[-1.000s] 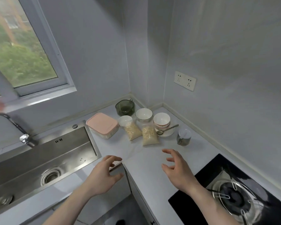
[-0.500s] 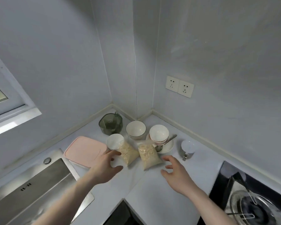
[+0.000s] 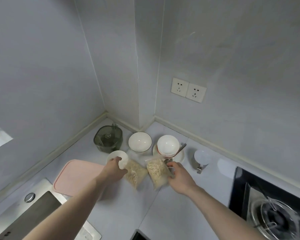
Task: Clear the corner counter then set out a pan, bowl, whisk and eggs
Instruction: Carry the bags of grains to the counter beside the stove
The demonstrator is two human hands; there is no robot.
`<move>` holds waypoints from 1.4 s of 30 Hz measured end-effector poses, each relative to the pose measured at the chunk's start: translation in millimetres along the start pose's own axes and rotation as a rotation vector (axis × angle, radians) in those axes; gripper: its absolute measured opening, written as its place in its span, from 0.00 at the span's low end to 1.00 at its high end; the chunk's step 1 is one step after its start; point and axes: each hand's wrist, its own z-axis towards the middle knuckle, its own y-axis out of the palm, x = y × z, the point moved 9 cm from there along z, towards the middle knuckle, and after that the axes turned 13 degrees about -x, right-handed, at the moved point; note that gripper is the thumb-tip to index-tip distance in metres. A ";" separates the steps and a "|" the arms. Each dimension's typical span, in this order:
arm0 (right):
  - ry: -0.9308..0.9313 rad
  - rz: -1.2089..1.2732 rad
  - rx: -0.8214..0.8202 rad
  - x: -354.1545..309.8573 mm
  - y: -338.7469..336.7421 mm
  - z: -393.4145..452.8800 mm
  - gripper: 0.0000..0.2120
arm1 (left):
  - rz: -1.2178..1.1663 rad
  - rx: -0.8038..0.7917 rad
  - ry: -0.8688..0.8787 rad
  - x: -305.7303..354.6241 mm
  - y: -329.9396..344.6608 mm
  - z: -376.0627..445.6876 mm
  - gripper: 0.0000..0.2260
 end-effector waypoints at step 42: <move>-0.036 -0.472 -0.072 -38.2 0.0 77.4 0.09 | -0.044 0.110 0.076 5.3 -10.5 -6.6 0.06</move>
